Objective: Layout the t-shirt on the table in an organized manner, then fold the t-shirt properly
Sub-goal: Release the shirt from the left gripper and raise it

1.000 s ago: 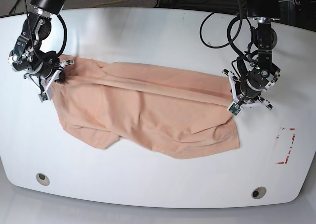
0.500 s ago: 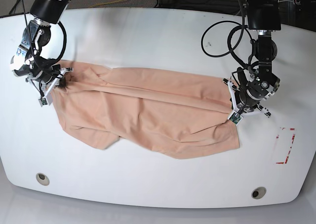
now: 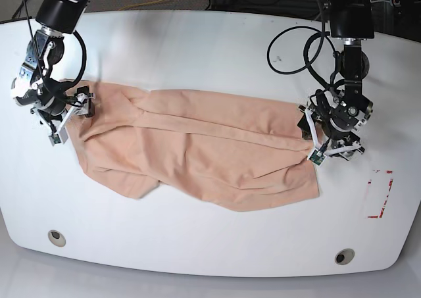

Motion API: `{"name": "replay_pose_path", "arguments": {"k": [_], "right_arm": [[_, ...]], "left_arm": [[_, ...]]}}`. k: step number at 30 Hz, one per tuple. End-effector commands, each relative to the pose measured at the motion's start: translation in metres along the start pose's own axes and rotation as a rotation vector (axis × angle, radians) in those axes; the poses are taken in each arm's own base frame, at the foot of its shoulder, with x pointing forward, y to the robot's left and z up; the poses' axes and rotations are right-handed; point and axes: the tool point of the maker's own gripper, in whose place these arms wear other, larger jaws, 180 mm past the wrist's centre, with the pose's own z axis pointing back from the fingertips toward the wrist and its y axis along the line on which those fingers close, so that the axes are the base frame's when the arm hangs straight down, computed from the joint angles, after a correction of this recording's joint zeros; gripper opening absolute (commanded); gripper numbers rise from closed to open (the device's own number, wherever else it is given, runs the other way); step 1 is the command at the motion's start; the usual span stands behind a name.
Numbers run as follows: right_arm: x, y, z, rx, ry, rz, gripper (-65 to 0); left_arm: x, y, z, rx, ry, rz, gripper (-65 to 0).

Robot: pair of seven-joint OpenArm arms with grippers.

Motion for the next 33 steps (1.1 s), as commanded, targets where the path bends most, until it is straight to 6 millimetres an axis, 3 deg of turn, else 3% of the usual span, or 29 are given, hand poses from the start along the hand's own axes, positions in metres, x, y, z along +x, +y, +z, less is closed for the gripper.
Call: {"name": "replay_pose_path", "arguments": {"k": [1,7,11,16,23,33], "right_arm": [[0.029,-0.012,0.022,-0.052,-0.089,0.061,-11.8],[0.042,-0.007,0.046,-0.106,-0.143,0.146,-10.3],[0.038,-0.013,0.066,-0.157,-0.170,0.152,-10.3],[0.022,-0.023,0.081,-0.204,-0.165,0.138,-10.3],[-0.007,-0.022,0.078,-0.187,-0.179,0.079,-10.3],[-0.042,-0.027,0.050,-0.112,-0.172,-0.026,-10.3]], "left_arm": [[0.021,0.022,0.007,0.073,-0.065,0.025,-13.6],[0.028,0.039,0.017,0.124,-0.095,0.018,-13.5],[0.037,0.040,0.025,0.136,-0.126,0.009,-16.0],[0.029,0.026,0.040,0.128,-0.138,-0.012,-20.8],[0.011,0.002,0.058,0.102,-0.131,-0.032,-20.2],[-0.015,-0.023,0.066,0.058,-0.085,-0.022,-20.5]]}}
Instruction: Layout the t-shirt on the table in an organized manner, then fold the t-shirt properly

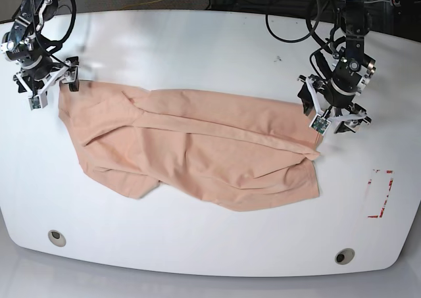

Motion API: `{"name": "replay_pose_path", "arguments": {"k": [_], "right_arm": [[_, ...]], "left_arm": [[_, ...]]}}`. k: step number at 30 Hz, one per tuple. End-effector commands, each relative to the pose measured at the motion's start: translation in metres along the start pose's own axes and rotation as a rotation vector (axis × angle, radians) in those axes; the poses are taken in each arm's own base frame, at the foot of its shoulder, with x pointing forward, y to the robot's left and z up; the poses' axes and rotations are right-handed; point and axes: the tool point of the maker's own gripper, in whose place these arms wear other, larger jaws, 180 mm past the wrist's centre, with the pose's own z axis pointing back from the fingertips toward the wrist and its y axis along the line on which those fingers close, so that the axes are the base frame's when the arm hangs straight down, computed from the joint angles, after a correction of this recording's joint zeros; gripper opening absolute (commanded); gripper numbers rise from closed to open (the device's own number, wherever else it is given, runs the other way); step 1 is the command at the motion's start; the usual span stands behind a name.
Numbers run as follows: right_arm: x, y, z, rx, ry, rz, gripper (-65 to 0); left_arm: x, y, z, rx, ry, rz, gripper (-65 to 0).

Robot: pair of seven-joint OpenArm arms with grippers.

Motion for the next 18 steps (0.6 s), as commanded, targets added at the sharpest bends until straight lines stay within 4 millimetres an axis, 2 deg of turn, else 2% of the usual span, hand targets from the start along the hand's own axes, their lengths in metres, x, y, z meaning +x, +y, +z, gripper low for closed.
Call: {"name": "replay_pose_path", "arguments": {"k": [1,4,18], "right_arm": [[0.014,-0.006,0.001,0.010,-0.067,0.001,-10.3],[0.010,-0.008,-0.006,0.019,-0.072,-0.033,-10.3],[-0.005,-0.014,-0.035,0.052,-0.034,-0.162,-10.5]], "left_arm": [[0.009,0.009,0.005,0.030,-0.039,0.005,-20.5],[0.001,0.017,0.007,0.052,-0.023,0.028,-20.5],[-0.006,0.034,0.012,0.076,-0.028,0.108,-20.5]]}}
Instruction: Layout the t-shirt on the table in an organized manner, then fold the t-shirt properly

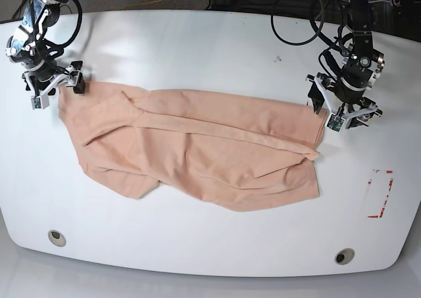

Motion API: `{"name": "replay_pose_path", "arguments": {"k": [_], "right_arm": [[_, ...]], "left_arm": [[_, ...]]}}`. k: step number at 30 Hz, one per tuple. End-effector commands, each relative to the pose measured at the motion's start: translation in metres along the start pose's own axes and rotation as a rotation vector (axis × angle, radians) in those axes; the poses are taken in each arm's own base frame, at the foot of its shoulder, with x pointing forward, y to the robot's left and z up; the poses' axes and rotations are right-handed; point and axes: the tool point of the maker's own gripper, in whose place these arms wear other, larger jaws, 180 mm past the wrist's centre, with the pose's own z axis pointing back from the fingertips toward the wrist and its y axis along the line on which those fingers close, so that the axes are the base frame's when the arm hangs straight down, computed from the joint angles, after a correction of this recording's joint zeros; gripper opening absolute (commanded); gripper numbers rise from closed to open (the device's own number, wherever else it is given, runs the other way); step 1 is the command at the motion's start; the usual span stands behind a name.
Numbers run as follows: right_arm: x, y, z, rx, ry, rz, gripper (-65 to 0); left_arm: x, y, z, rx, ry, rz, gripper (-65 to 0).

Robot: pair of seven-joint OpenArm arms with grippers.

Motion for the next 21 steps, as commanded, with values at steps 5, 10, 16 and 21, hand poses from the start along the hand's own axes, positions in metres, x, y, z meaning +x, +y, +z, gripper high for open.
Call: {"name": "replay_pose_path", "arguments": {"k": [5,10,16,21], "right_arm": [[0.009,-0.009,-0.001,-0.007,-0.027,-0.019,-18.3],[0.010,-0.009,-0.001,-0.006,-0.036,-0.020,-35.5],[0.010,-0.008,-0.001,-0.005,-0.035,-0.019,-57.9],[0.009,-0.008,-0.001,-0.005,-0.032,-0.019,-64.4]], "left_arm": [[0.010,0.022,0.006,0.057,-0.040,0.010,-20.5],[0.010,0.029,0.007,0.076,-0.055,0.027,-20.5],[0.016,0.042,0.011,0.110,-0.105,0.046,-20.6],[0.018,0.042,0.010,0.108,-0.119,0.050,-20.6]]}}
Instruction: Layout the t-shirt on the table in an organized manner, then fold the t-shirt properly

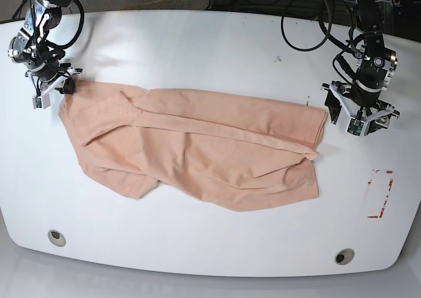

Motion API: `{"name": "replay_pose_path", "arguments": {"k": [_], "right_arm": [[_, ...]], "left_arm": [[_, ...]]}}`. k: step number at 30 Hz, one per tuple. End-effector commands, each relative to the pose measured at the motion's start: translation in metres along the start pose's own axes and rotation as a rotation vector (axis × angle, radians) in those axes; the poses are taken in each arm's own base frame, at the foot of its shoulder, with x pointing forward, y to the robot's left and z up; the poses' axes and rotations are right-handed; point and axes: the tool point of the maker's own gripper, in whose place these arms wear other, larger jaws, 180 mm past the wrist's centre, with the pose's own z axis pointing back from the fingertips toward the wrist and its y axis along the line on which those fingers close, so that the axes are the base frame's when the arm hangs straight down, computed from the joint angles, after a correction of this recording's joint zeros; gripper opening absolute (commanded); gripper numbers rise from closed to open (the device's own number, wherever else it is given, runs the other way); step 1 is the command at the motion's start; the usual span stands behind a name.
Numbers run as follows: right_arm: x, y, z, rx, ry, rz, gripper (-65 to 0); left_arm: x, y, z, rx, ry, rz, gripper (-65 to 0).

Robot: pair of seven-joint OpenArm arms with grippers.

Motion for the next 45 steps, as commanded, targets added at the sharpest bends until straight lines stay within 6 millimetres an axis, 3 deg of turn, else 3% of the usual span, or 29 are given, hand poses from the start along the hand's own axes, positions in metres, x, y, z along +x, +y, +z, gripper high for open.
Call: {"name": "replay_pose_path", "arguments": {"k": [1,5,10,20,35,41,45], "right_arm": [[0.013,-0.007,0.006,-0.013,-0.037,0.022,-64.4],[0.013,-0.007,0.006,-0.012,-0.034,0.023,-64.4],[0.012,-0.004,0.005,-0.007,-0.035,0.020,-64.4],[0.009,-0.002,0.004,-0.005,-0.031,0.018,-64.4],[0.010,-0.002,0.004,-0.003,-0.033,0.016,-64.4],[0.010,-0.002,0.004,-0.002,-0.034,0.015,-64.7],[0.010,-0.002,0.004,-0.002,-0.034,0.015,-64.7]], "left_arm": [[0.019,0.002,0.001,0.007,-0.063,0.019,-20.5],[0.032,-0.002,-0.001,-0.011,-0.105,0.074,-20.5],[0.033,-0.007,-0.005,-0.029,-0.102,0.100,-18.4],[0.020,-0.017,-0.023,-0.059,-0.004,0.159,-5.1],[-0.008,-0.036,-0.047,-0.141,0.078,0.237,-5.2],[-0.004,-0.050,-0.050,-0.178,0.077,0.213,-5.6],[-0.007,-0.052,-0.051,-0.179,0.087,0.213,-13.4]]}}
